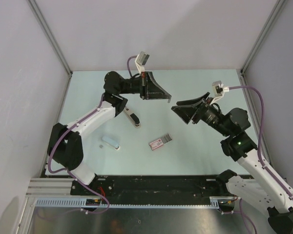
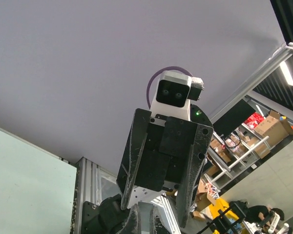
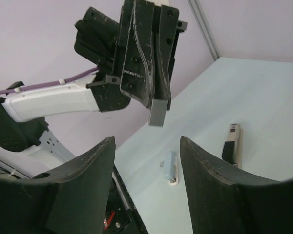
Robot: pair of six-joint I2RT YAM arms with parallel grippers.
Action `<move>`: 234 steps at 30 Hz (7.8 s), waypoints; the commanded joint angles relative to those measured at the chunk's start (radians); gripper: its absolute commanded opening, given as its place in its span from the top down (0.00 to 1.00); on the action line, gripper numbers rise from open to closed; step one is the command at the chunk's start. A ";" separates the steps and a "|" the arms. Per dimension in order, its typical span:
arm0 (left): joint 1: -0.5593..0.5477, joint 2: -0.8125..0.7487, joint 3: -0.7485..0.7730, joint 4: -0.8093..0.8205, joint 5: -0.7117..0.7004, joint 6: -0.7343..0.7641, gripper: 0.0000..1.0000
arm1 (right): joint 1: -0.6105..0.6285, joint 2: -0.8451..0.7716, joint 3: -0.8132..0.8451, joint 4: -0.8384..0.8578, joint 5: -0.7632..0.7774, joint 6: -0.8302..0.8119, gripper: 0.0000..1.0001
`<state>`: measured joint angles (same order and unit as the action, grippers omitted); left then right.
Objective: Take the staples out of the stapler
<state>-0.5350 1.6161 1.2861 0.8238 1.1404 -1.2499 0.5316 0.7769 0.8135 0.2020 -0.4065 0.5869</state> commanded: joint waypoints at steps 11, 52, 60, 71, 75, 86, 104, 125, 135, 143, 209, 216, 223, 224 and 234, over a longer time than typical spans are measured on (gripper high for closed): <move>-0.015 -0.035 -0.044 0.189 -0.007 -0.113 1.00 | 0.027 0.084 0.039 0.173 -0.013 0.077 0.47; 0.018 -0.075 -0.124 0.129 -0.059 -0.015 0.40 | 0.047 0.060 0.039 -0.036 0.064 0.004 0.91; 0.085 -0.102 -0.089 -0.452 -0.145 0.451 0.33 | 0.038 0.057 0.039 -0.321 0.091 -0.096 0.92; 0.091 -0.093 -0.102 -1.098 -0.463 1.199 0.37 | 0.170 0.275 0.027 -0.519 0.283 -0.244 0.93; 0.092 -0.075 -0.150 -1.153 -0.539 1.338 0.37 | 0.201 0.395 0.027 -0.514 0.328 -0.269 0.94; 0.090 0.004 -0.277 -1.115 -0.575 1.501 0.37 | 0.238 0.627 0.027 -0.437 0.381 -0.318 0.96; 0.079 -0.017 -0.363 -1.008 -0.622 1.462 0.37 | 0.212 0.769 0.046 -0.390 0.382 -0.357 0.98; 0.078 -0.045 -0.395 -0.980 -0.623 1.471 0.38 | 0.212 0.823 0.072 -0.383 0.385 -0.368 1.00; 0.078 -0.050 -0.402 -0.974 -0.624 1.472 0.38 | 0.215 0.833 0.073 -0.378 0.383 -0.369 1.00; 0.078 -0.053 -0.405 -0.970 -0.625 1.472 0.38 | 0.215 0.837 0.074 -0.372 0.384 -0.369 1.00; 0.078 -0.063 -0.413 -0.969 -0.606 1.474 0.38 | 0.246 0.761 0.095 -0.403 0.422 -0.380 0.69; 0.078 -0.063 -0.414 -0.968 -0.608 1.475 0.38 | 0.206 0.612 0.109 -0.384 0.328 -0.348 0.76; 0.068 -0.066 -0.419 -0.969 -0.610 1.486 0.40 | 0.123 0.626 0.106 -0.447 0.360 -0.300 0.84; 0.064 -0.067 -0.420 -0.968 -0.610 1.491 0.41 | 0.108 0.633 0.101 -0.451 0.362 -0.290 0.84; -0.050 -0.061 -0.421 -1.017 -0.691 1.570 0.41 | -0.077 0.672 -0.043 -0.317 0.147 -0.147 0.85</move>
<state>-0.5396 1.5929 0.8730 -0.1722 0.4808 0.2134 0.5018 1.4231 0.8143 -0.1955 -0.1421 0.3660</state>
